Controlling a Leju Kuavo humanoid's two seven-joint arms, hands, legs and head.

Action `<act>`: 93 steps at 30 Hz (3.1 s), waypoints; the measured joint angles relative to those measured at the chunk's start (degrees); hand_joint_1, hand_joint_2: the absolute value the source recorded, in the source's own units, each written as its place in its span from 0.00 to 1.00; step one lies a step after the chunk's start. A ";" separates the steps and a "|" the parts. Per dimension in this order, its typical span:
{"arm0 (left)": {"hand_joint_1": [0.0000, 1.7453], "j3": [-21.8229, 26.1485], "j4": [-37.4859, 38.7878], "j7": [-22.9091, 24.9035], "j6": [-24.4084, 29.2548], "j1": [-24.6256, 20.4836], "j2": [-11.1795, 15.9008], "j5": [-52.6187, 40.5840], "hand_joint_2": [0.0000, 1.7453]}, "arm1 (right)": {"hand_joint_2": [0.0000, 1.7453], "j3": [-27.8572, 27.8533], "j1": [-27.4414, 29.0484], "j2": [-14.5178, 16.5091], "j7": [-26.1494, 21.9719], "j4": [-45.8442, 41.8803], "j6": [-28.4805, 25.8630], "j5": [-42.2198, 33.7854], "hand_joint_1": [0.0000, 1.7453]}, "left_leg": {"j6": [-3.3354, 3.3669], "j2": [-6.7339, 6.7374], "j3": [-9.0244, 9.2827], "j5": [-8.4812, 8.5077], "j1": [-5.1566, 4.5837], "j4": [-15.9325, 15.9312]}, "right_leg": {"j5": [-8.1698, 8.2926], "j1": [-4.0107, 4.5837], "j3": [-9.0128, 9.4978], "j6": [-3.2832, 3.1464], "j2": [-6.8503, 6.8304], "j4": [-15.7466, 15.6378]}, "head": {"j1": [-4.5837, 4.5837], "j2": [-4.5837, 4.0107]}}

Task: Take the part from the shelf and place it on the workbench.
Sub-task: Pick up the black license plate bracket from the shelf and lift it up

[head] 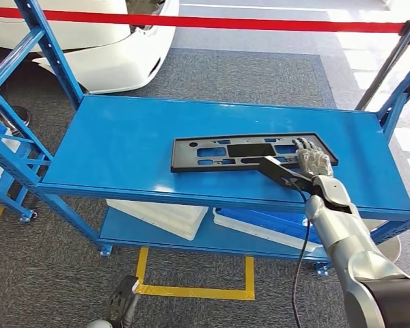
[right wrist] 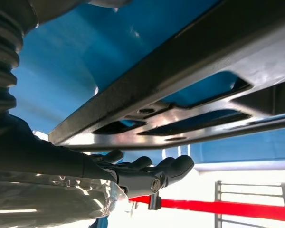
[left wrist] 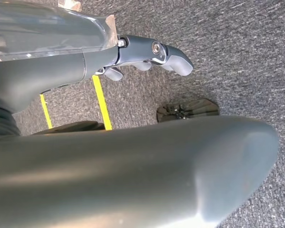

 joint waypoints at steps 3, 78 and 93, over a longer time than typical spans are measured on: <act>0.00 0.02 0.00 -0.05 -0.02 0.00 0.00 -0.09 0.00 | 1.00 0.20 0.00 -0.22 0.56 0.07 -1.20 0.79 0.00 | 0.00 0.00 -0.01 0.00 0.00 0.00 | 0.00 0.00 -0.01 0.00 0.00 0.00 | 0.00 0.00; 0.00 3.05 0.02 -15.15 0.72 0.25 -0.44 -2.82 0.75 | 1.00 2.03 10.33 -0.63 -8.00 -19.07 -11.03 -1.73 1.00 | 0.00 -0.02 -0.17 0.00 0.02 0.10 | 0.02 0.02 -0.09 0.04 -0.03 0.02 | 0.00 -0.01; 0.00 5.69 0.02 -14.53 -5.07 0.29 -0.44 -0.86 0.00 | 1.00 10.75 18.56 -2.77 -6.92 -45.03 -8.64 -0.66 1.00 | 0.00 -0.02 -0.22 0.00 0.02 0.10 | 0.02 0.01 -0.17 0.04 -0.01 0.01 | -0.02 -0.01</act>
